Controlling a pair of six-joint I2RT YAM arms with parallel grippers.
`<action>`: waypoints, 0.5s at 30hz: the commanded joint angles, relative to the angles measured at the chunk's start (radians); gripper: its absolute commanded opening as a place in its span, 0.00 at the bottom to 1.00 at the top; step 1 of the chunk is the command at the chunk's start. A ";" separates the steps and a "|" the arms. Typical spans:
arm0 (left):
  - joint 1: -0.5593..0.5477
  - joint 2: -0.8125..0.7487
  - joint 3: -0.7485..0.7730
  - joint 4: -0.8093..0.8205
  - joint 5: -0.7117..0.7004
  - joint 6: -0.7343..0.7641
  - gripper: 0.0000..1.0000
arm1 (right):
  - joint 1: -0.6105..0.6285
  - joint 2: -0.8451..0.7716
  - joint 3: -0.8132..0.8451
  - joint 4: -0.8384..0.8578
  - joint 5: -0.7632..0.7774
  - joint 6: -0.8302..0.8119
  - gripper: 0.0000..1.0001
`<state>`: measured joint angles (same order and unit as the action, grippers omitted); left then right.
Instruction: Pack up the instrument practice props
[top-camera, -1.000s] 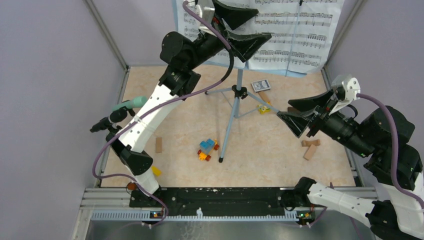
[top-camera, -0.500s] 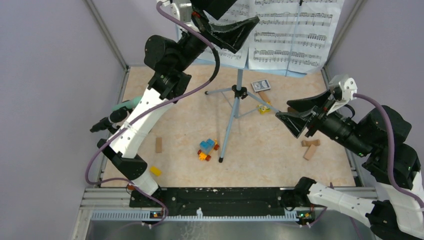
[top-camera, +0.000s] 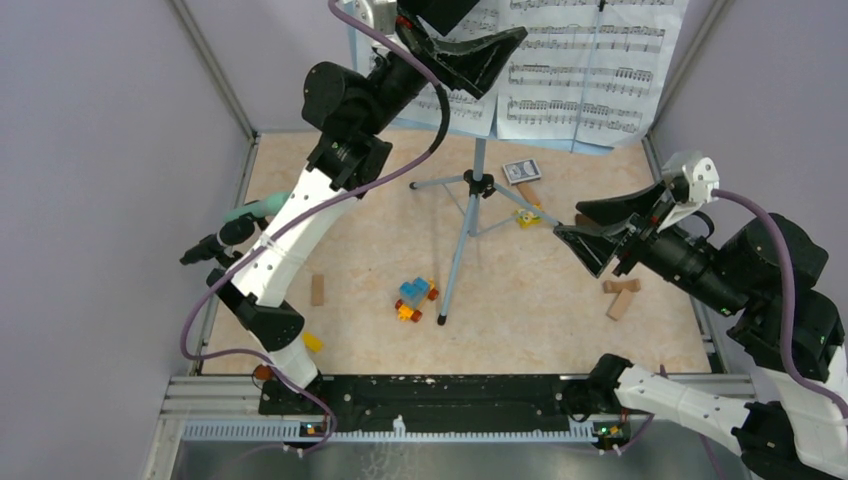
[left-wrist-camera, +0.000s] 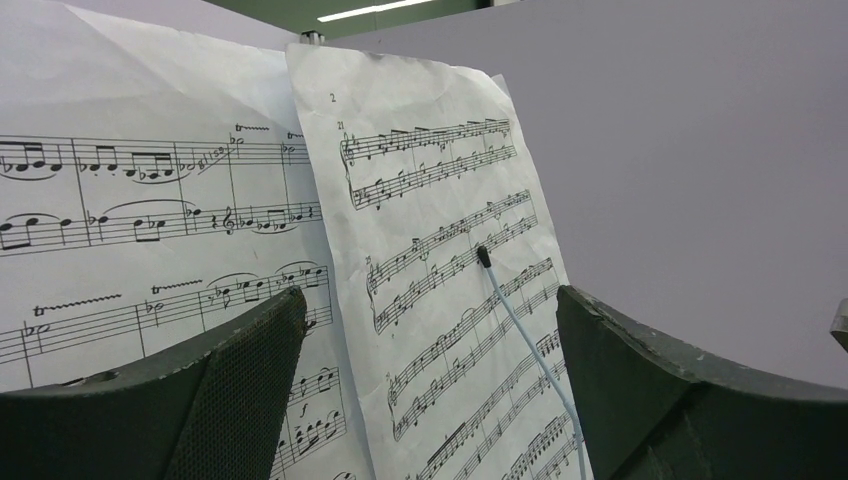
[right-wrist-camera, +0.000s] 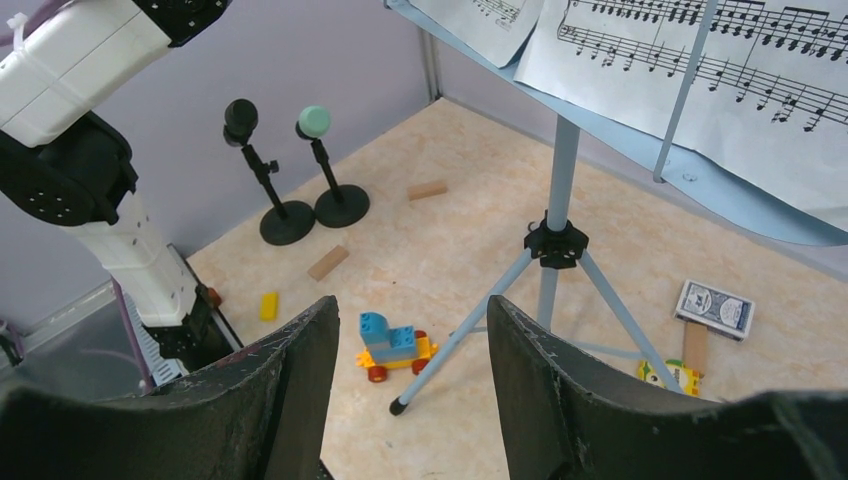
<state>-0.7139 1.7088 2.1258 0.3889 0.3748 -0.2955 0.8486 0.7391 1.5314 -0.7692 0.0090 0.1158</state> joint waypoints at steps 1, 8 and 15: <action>0.005 0.007 0.040 0.023 -0.019 -0.024 0.98 | 0.008 -0.010 0.003 0.030 -0.016 0.010 0.56; 0.004 0.018 0.040 0.024 -0.028 -0.032 0.98 | 0.008 -0.010 0.001 0.028 -0.026 0.011 0.56; 0.005 0.037 0.056 0.025 0.031 -0.054 0.98 | 0.009 -0.009 0.002 0.025 -0.038 0.013 0.56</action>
<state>-0.7139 1.7306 2.1345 0.3893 0.3687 -0.3222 0.8486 0.7341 1.5314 -0.7700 -0.0120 0.1165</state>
